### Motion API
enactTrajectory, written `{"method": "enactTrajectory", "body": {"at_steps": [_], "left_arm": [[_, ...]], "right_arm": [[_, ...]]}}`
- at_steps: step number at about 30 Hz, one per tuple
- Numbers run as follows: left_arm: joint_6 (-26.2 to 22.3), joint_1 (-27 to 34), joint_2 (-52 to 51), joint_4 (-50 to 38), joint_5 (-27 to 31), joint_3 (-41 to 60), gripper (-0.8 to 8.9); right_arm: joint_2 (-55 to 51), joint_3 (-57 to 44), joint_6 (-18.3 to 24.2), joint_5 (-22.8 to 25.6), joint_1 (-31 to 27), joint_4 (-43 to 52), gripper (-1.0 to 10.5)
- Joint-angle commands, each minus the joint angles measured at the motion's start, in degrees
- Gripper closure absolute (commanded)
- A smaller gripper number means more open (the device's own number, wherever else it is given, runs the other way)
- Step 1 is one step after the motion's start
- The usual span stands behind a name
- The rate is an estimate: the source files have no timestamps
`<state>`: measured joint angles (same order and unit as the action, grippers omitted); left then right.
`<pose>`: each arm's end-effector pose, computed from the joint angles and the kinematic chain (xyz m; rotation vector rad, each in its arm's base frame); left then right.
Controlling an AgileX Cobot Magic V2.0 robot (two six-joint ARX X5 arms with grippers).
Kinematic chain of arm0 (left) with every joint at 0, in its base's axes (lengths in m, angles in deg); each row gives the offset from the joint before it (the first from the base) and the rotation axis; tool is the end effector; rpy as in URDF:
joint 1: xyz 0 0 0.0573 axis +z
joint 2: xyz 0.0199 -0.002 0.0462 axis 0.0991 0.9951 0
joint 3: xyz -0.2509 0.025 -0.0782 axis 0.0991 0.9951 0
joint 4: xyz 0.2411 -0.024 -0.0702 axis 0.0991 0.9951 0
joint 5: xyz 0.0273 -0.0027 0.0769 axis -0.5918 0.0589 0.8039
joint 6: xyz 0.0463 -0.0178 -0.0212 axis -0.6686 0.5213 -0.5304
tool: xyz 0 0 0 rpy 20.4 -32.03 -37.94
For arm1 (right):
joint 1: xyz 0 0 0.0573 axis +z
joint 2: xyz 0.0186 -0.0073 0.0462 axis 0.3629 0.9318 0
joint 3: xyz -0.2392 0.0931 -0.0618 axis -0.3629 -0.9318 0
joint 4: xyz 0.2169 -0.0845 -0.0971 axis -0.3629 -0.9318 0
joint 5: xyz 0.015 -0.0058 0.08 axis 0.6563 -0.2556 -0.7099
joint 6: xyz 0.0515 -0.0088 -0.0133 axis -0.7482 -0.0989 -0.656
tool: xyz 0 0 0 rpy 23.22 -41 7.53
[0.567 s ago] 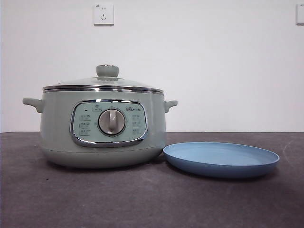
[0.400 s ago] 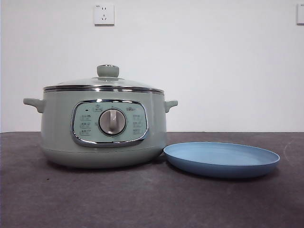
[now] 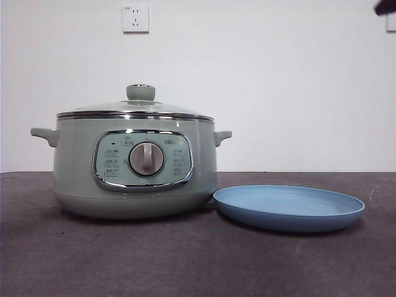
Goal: Take the corn out from the steamer,put the corn on the plate,close the lid
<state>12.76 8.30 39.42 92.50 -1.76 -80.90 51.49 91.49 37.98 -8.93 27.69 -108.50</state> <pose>0.0944 -0.0096 0.2877 -0.2543 0.2887 -0.4279 0.1350 0.0297 0.3038 0.1714 0.4401 0.6124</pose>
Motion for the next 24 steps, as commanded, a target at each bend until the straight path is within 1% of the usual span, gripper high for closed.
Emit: {"method": "enactTrajectory", "body": {"at_steps": [1,4,8,13,14,15,16,17,18,19,20,21,24], "left_arm": [[-3.43,0.0,2.78,2.08,-2.8,-2.49,8.21],[-4.5,0.0,5.27,4.5,-5.27,-5.14,8.21],[-5.18,0.0,7.26,6.54,-7.87,-7.65,8.21],[-5.05,0.0,7.78,6.29,-7.82,-8.79,8.05],[-4.9,0.0,7.78,6.16,-7.8,-8.79,7.56],[-4.9,0.0,7.78,6.14,-7.8,-8.79,6.7],[-4.9,0.0,7.78,6.14,-7.8,-8.79,5.55],[-4.87,0.0,7.78,6.14,-7.78,-8.79,3.81],[-4.9,0.0,7.78,6.14,-7.8,-8.79,2.73],[-4.92,0.0,7.78,6.12,-7.82,-8.79,2.29],[-4.92,0.0,7.78,6.08,-7.87,-8.79,2.3],[-4.92,0.0,7.78,6.08,-7.87,-8.79,2.3],[-4.92,0.0,7.91,5.66,-7.85,-8.79,2.3]], "right_arm": [[4.57,6.56,7.02,-2.89,0.31,-5.33,9.6],[8.39,11.89,10.05,-4.44,1.33,-10.58,9.6],[11.37,15.93,12.98,-4.46,3.45,-15.56,9.6],[12.33,16.33,13.05,-4.15,5.31,-16.06,9.3],[12.31,16.33,13.05,-4.13,5.33,-16.04,9.2],[12.31,16.33,13.07,-4.11,5.33,-16.02,8.7],[12.31,16.33,13.05,-4.09,5.33,-16.02,7.9],[12.31,16.33,13.0,-4.07,5.33,-16.04,6.6],[12.31,16.33,12.98,-4.0,5.33,-16.06,5.5],[12.31,16.33,12.9,-3.85,5.33,-16.06,4.2],[12.31,16.33,12.76,-3.85,5.33,-16.06,3.4],[12.31,16.33,12.48,-3.87,5.33,-16.06,3.2],[12.31,16.33,12.44,-3.87,5.33,-16.06,3.2]]}}
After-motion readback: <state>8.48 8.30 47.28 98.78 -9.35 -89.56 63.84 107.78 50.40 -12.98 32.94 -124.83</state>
